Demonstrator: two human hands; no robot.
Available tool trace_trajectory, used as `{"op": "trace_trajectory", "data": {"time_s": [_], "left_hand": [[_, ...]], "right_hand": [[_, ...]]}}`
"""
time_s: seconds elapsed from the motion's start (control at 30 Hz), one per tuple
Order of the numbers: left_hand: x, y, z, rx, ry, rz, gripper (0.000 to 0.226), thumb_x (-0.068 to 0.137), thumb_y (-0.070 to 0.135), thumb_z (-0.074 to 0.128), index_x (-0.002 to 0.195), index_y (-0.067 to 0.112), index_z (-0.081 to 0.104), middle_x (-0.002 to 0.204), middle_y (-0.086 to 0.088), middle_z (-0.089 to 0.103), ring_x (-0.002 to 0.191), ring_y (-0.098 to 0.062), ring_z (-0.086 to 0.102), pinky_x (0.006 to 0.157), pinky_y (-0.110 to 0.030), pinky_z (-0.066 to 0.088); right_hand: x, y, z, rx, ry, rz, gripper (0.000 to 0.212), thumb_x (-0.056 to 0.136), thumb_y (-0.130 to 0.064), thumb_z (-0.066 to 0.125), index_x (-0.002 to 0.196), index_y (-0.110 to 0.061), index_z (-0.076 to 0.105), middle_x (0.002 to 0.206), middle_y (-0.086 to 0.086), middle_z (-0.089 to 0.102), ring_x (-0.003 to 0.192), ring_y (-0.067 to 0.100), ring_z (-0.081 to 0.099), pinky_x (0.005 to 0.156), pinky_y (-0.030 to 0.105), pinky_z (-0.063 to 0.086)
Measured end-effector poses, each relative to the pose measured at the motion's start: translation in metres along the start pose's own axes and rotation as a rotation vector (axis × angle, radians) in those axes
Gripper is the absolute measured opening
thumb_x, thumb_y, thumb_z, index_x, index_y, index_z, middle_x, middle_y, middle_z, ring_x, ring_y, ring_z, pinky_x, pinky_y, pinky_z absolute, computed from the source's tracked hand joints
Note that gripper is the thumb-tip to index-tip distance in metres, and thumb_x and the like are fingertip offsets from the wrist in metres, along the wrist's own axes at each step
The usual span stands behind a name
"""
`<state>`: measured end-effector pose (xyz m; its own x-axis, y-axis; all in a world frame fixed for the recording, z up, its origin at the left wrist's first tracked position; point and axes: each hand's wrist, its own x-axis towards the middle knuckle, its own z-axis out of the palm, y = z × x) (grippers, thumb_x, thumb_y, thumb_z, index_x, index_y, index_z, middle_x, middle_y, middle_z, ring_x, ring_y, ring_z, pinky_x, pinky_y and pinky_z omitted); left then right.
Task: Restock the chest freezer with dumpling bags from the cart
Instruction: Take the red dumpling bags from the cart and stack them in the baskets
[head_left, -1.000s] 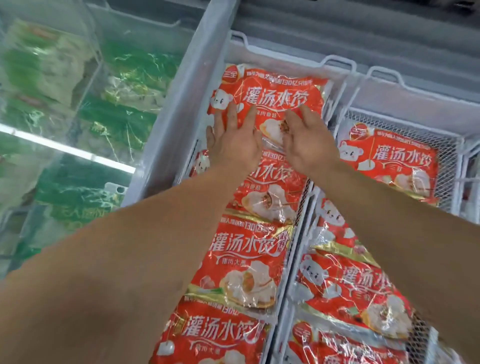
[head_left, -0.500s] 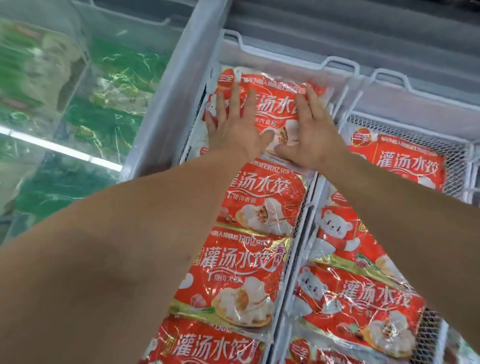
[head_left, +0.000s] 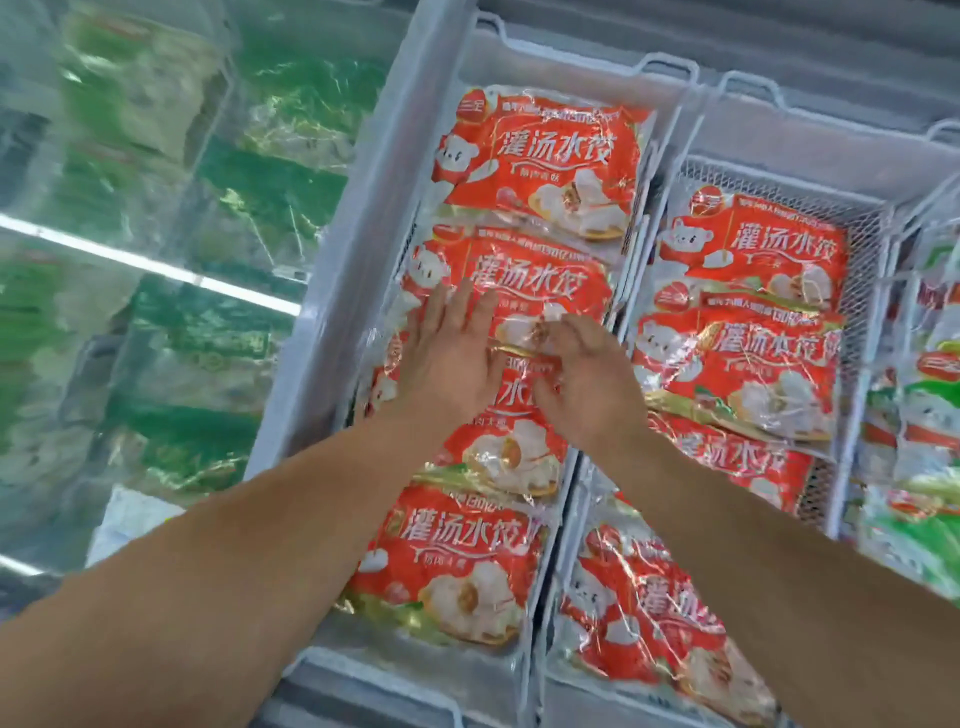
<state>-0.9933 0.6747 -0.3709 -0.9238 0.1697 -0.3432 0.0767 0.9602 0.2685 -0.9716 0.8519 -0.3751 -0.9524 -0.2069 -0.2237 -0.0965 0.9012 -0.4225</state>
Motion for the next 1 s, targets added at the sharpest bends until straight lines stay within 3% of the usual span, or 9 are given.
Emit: {"op": "trace_trajectory", "data": {"time_s": [0.1,0.37,0.5,0.6,0.67,0.77,0.83,0.93,1.0], "left_hand": [[-0.049,-0.009,0.012,0.015,-0.008,0.014,0.069,0.098,0.043,0.042,0.158,0.02,0.017,0.165,-0.009,0.013,0.152,-0.034,0.006,0.122,-0.057,0.013],[-0.158,-0.032,0.034,0.095,-0.165,0.122,0.078,0.095,0.046,0.049,0.158,0.028,0.006,0.167,-0.003,-0.004,0.152,-0.033,-0.001,0.121,-0.054,0.01],[-0.19,-0.046,0.041,0.187,-0.257,0.134,0.089,0.085,0.045,0.066,0.155,0.033,0.012,0.163,-0.001,0.002,0.146,-0.032,0.01,0.116,-0.052,0.024],[-0.197,-0.056,0.046,0.208,-0.397,0.07,0.091,0.088,0.053,0.061,0.156,0.038,0.002,0.165,0.003,-0.012,0.15,-0.034,0.0,0.118,-0.058,0.017],[-0.195,-0.048,0.041,0.234,-0.409,0.069,0.087,0.087,0.053,0.062,0.155,0.035,0.012,0.165,0.0,-0.003,0.149,-0.035,0.004,0.116,-0.059,0.018],[-0.192,-0.02,0.03,0.314,-0.244,0.163,0.068,0.083,0.05,0.064,0.141,0.021,0.044,0.149,-0.009,0.034,0.137,-0.032,0.029,0.11,-0.052,0.032],[-0.19,0.009,0.035,0.249,-0.194,0.28,0.055,0.087,0.043,0.062,0.134,0.016,0.05,0.141,-0.007,0.043,0.131,-0.03,0.037,0.105,-0.046,0.04],[-0.184,0.067,0.062,0.127,-0.24,0.416,0.048,0.091,0.033,0.059,0.133,0.011,0.049,0.138,-0.01,0.048,0.128,-0.029,0.043,0.102,-0.041,0.043],[-0.179,0.093,0.071,0.07,-0.262,0.304,0.05,0.091,0.03,0.061,0.132,0.008,0.045,0.132,-0.013,0.049,0.125,-0.031,0.048,0.098,-0.04,0.045]], "right_hand": [[-0.052,-0.016,0.017,-0.041,-0.043,-0.009,0.062,0.089,-0.032,0.059,0.143,-0.004,0.048,0.143,0.016,0.05,0.132,0.037,0.047,0.11,0.045,0.042],[-0.164,-0.051,0.058,-0.182,-0.171,-0.163,0.071,0.074,-0.038,0.076,0.135,-0.01,0.055,0.13,0.014,0.056,0.119,0.037,0.055,0.095,0.046,0.054],[-0.18,-0.063,0.073,-0.225,-0.409,-0.085,0.087,0.088,-0.053,0.062,0.157,-0.023,0.017,0.161,0.009,0.02,0.149,0.033,0.016,0.12,0.044,0.025],[-0.171,-0.064,0.077,-0.25,-0.472,-0.045,0.097,0.087,-0.06,0.059,0.157,-0.031,-0.001,0.166,0.004,0.003,0.152,0.03,0.004,0.123,0.045,0.016],[-0.172,-0.059,0.069,-0.198,-0.433,-0.068,0.092,0.086,-0.059,0.061,0.157,-0.028,0.012,0.165,0.005,0.013,0.151,0.03,0.014,0.121,0.046,0.024],[-0.202,-0.034,0.052,-0.077,-0.177,-0.038,0.064,0.089,-0.045,0.06,0.143,-0.013,0.048,0.148,0.012,0.044,0.133,0.035,0.044,0.109,0.047,0.042],[-0.228,0.001,0.039,-0.088,-0.065,0.049,0.059,0.089,-0.041,0.058,0.138,-0.01,0.052,0.144,0.014,0.047,0.128,0.037,0.048,0.106,0.049,0.044],[-0.258,0.066,0.017,-0.221,-0.304,0.284,0.087,0.088,-0.049,0.064,0.156,-0.017,0.022,0.163,0.011,0.017,0.148,0.036,0.022,0.121,0.047,0.025],[-0.272,0.093,0.012,-0.247,-0.46,0.365,0.103,0.086,-0.056,0.063,0.158,-0.02,0.0,0.166,0.008,-0.004,0.153,0.032,0.003,0.124,0.047,0.016]]}}
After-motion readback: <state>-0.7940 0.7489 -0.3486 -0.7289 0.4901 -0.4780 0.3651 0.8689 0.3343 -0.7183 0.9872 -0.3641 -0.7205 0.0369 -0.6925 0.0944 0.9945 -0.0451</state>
